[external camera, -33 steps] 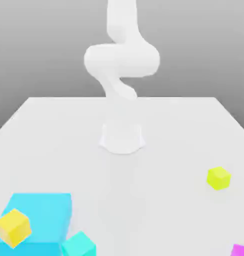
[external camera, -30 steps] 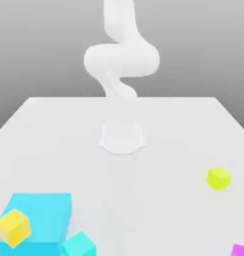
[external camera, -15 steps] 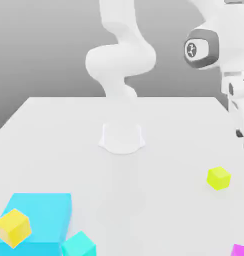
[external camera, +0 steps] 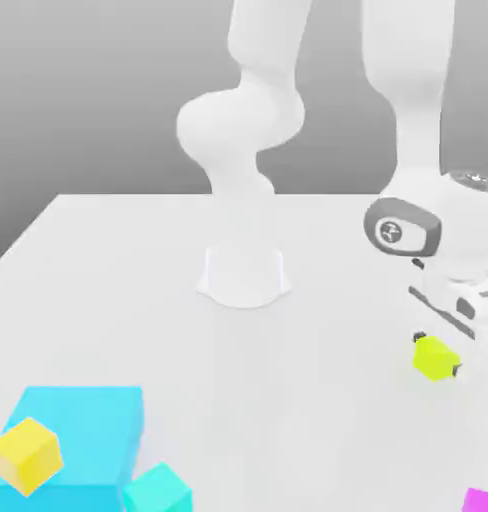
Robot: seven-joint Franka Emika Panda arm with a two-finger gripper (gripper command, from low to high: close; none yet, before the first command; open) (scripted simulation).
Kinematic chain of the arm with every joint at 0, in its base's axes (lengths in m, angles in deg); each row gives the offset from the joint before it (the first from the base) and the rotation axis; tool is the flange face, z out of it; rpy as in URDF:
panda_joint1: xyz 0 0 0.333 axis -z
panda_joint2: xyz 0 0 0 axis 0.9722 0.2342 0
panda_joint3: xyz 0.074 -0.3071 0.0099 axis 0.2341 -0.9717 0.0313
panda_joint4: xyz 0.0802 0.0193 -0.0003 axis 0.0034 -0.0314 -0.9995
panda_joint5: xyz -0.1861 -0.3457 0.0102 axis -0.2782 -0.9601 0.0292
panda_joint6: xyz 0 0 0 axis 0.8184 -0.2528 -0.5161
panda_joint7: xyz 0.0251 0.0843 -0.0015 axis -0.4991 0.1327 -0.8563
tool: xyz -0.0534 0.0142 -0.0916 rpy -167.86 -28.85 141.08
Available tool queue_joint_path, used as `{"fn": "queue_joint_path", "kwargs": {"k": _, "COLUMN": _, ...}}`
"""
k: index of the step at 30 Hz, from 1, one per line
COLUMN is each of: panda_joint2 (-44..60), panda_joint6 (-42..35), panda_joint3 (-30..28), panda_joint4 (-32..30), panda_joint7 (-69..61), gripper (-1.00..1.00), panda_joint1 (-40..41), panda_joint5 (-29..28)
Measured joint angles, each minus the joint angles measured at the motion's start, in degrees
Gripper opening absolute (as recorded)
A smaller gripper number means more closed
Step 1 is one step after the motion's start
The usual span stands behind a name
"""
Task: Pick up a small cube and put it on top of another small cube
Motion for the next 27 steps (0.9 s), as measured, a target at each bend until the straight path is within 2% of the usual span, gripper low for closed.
{"fn": "queue_joint_path", "kwargs": {"k": 4, "panda_joint2": 0.54, "panda_joint6": 0.32, "panda_joint3": -0.31, "panda_joint4": 0.11, "panda_joint7": 0.26, "gripper": -1.00, "panda_joint1": -0.25, "panda_joint5": -0.32}}
{"fn": "queue_joint_path", "kwargs": {"k": 11, "panda_joint2": -12.31, "panda_joint6": -10.41, "panda_joint3": 4.30, "panda_joint4": -2.03, "panda_joint7": -6.19, "gripper": -1.00, "panda_joint1": 3.79, "panda_joint5": 7.76}}
{"fn": "queue_joint_path", "kwargs": {"k": 27, "panda_joint2": -7.38, "panda_joint6": -23.55, "panda_joint3": -14.30, "panda_joint4": 14.13, "panda_joint7": -23.31, "gripper": -1.00, "panda_joint1": 28.27, "panda_joint5": 14.95}}
